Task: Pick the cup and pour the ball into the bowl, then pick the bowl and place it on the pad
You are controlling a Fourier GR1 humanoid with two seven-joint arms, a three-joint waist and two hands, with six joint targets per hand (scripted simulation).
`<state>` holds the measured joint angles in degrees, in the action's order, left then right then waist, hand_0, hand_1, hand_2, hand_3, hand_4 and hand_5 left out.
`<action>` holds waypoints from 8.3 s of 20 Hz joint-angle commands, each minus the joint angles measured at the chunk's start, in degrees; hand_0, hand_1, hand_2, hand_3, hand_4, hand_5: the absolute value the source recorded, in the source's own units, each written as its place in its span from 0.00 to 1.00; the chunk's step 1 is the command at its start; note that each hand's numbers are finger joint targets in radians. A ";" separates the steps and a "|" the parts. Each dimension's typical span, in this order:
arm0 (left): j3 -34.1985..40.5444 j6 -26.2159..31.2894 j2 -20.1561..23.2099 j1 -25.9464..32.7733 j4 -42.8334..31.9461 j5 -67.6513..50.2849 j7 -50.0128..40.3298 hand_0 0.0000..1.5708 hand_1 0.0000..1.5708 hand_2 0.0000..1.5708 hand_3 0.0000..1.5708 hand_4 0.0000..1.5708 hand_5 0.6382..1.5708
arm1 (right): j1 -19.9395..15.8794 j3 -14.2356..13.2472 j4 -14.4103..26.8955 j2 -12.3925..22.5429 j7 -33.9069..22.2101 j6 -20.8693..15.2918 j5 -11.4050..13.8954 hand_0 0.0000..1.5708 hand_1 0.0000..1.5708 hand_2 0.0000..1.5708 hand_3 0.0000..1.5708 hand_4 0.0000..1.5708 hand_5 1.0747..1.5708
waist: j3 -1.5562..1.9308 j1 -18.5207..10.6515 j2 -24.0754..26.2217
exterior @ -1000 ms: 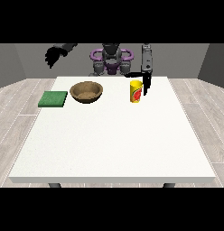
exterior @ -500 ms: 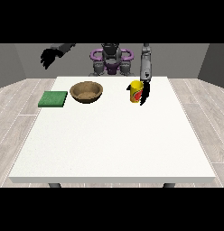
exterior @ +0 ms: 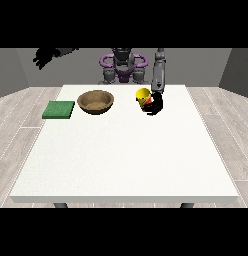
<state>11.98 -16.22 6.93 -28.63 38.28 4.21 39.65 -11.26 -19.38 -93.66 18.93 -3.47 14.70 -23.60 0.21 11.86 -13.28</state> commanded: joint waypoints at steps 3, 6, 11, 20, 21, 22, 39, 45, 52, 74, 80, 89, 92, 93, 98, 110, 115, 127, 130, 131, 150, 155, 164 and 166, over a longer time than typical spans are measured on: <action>-7.12 -7.10 -1.00 -2.23 0.30 8.35 -11.66 0.81 0.81 1.00 1.00 0.90 0.85 | 1.04 -3.01 8.46 3.39 -3.03 2.87 -2.53 0.00 0.00 0.00 0.20 0.41 0.99 | -0.15 -2.54 8.67; -13.45 -13.87 -2.18 -7.44 0.64 16.88 -20.02 0.83 0.83 1.00 1.00 0.89 0.91 | 0.66 -1.65 10.99 2.16 -1.44 2.12 -0.16 0.00 0.00 0.00 0.18 0.41 0.99 | 0.00 -2.46 11.58; -23.59 -23.00 2.12 -9.89 -5.30 34.47 -29.01 0.87 0.87 1.00 1.00 0.93 0.96 | 0.66 -1.89 14.32 2.18 -1.04 3.40 -0.72 0.00 0.00 0.00 0.12 0.42 0.98 | 0.30 -2.20 12.53; -34.60 -17.71 -6.40 -20.16 -10.42 51.28 -53.41 0.87 0.87 1.00 1.00 0.92 0.97 | 1.76 -6.09 25.32 6.47 4.68 8.91 -0.83 0.00 0.00 0.00 0.00 0.44 0.98 | -0.07 -5.79 15.33; -37.71 -16.22 -6.79 -20.34 -9.33 51.91 -56.79 0.87 0.87 1.00 1.00 0.93 0.96 | -0.55 -4.39 25.66 4.03 3.27 6.27 -0.31 0.00 0.00 0.00 0.00 0.43 0.97 | -0.10 -5.78 16.46; -36.01 -16.04 -6.82 -27.25 -12.24 54.67 -60.79 0.87 0.87 1.00 1.00 0.94 0.96 | -0.28 -2.75 23.98 3.01 4.77 8.22 -0.04 0.00 0.00 0.00 0.00 0.44 0.97 | -0.05 -2.50 13.57; -59.24 13.22 -6.92 -27.20 -1.07 69.76 -74.72 0.21 0.21 0.81 1.00 0.69 1.00 | -3.59 -1.83 33.35 3.15 6.16 7.63 2.75 0.00 0.00 0.00 0.21 0.44 0.96 | -0.15 -4.40 18.85; -53.33 12.83 -5.58 -27.67 1.26 70.65 -74.00 0.00 0.00 0.70 0.98 0.71 1.00 | -2.70 -1.56 29.49 2.21 5.60 5.27 2.80 0.00 0.00 0.00 0.09 0.46 0.95 | -0.21 -4.45 17.92; -33.91 -1.55 2.82 -20.96 13.03 48.14 -62.87 0.60 0.60 0.87 0.69 0.83 0.98 | -0.08 -3.09 30.12 2.48 4.63 2.31 3.39 0.00 0.00 0.00 0.07 0.47 0.96 | -0.60 -12.10 20.70; 8.75 31.84 17.62 -17.88 26.26 -11.47 -47.49 0.00 0.00 0.00 0.00 0.66 0.99 | 0.37 -0.93 37.84 -11.69 20.33 -7.42 7.90 0.00 0.00 0.00 0.00 0.46 0.99 | -0.17 -22.58 7.79; 12.41 33.83 22.76 -14.32 27.01 -14.65 -46.51 0.00 0.00 0.00 0.00 0.64 0.97 | -6.76 0.11 44.88 -10.14 21.97 -6.51 8.24 0.00 0.00 0.00 0.00 0.37 0.97 | -0.18 -19.62 6.28; 12.75 34.43 24.97 -14.99 33.68 -19.92 -53.19 0.00 0.00 0.00 0.00 0.65 0.96 | -8.86 -2.38 59.01 -6.10 31.77 -2.89 8.59 0.00 0.00 0.00 0.00 0.32 0.96 | -0.12 -21.18 2.97; 12.31 35.09 26.06 -15.07 33.30 -19.64 -53.55 0.00 0.00 0.00 0.00 0.64 0.97 | -9.53 -0.96 56.34 -9.20 32.90 -7.03 9.82 0.00 0.00 0.00 0.00 0.30 0.95 | -0.13 -20.91 2.43; 12.62 37.42 25.10 -10.65 34.47 -20.61 -51.48 0.00 0.00 0.00 0.00 0.65 0.97 | -7.05 -1.59 56.84 -8.44 32.26 -5.37 8.93 0.00 0.00 0.00 0.00 0.28 0.95 | -0.15 -23.04 4.22; 12.74 35.13 25.49 -12.74 33.74 -19.80 -51.05 0.00 0.00 0.00 0.00 0.65 0.96 | -10.44 0.29 54.39 -11.88 30.97 -8.47 9.51 0.00 0.00 0.00 0.00 0.28 0.95 | -0.17 -21.57 2.06; 15.91 39.14 29.27 -12.98 34.90 -25.01 -51.46 0.00 0.00 0.00 0.00 0.65 0.96 | -4.29 -1.02 57.38 -6.67 27.18 -19.96 13.49 1.00 1.00 1.00 1.00 0.60 0.80 | -0.27 -24.44 -1.70; 16.59 38.11 30.52 -14.87 34.01 -25.54 -53.02 0.00 0.00 0.00 0.00 0.72 0.94 | -2.04 0.26 53.70 -2.70 24.77 -22.23 15.42 1.00 1.00 1.00 0.91 0.60 0.92 | -0.37 -23.41 -2.10; 17.97 40.16 31.21 -8.87 29.15 -24.19 -49.62 0.00 0.00 0.00 0.00 0.76 0.97 | -2.68 3.43 42.88 8.47 6.78 -23.13 15.70 1.00 1.00 1.00 0.62 0.67 0.97 | -0.49 -19.66 4.13; 18.44 39.59 31.87 -7.28 26.51 -22.41 -47.59 0.00 0.00 0.00 0.00 0.77 0.97 | -5.72 4.80 40.03 13.78 -1.52 -20.04 16.30 1.00 1.00 1.00 0.46 0.67 0.98 | -0.39 -16.95 5.63; 19.49 39.95 33.51 -7.63 25.89 -23.20 -48.42 0.00 0.00 0.00 0.00 0.76 0.97 | -5.34 3.74 40.77 16.64 -0.90 -17.44 15.82 1.00 1.00 1.00 0.45 0.67 0.99 | -0.32 -16.12 5.88; 20.89 43.00 36.35 -2.58 20.15 -23.13 -35.54 0.00 0.00 0.00 0.00 0.77 0.98 | -16.19 -0.65 49.67 15.67 -1.54 -15.66 13.12 1.00 1.00 1.00 0.28 0.68 1.00 | -0.20 -16.08 -0.12; 20.98 42.58 37.22 -2.96 18.63 -24.03 -36.05 0.00 0.00 0.00 0.00 0.77 0.98 | -17.46 -0.66 52.15 13.36 1.30 -16.19 13.24 1.00 1.00 1.00 0.37 0.64 1.00 | -0.20 -14.76 0.05; 21.35 44.21 39.02 -2.73 20.39 -26.44 -36.99 0.00 0.00 0.00 0.00 0.76 0.99 | -20.34 -5.26 59.19 19.47 0.58 -19.50 12.35 1.00 1.00 1.00 0.69 0.00 0.96 | -0.19 -16.68 -1.37; 22.62 44.56 41.75 -3.51 18.65 -27.18 -38.18 0.00 0.00 0.00 0.00 0.76 0.99 | -19.30 -5.53 59.15 19.80 2.42 -19.18 12.34 0.99 0.99 0.96 0.59 0.00 0.97 | -0.19 -15.10 -1.11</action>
<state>33.43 27.12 46.39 -32.20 58.64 -21.88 1.82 -30.81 -23.98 -35.60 36.54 -2.23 -4.09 -11.45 0.04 -4.05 -14.14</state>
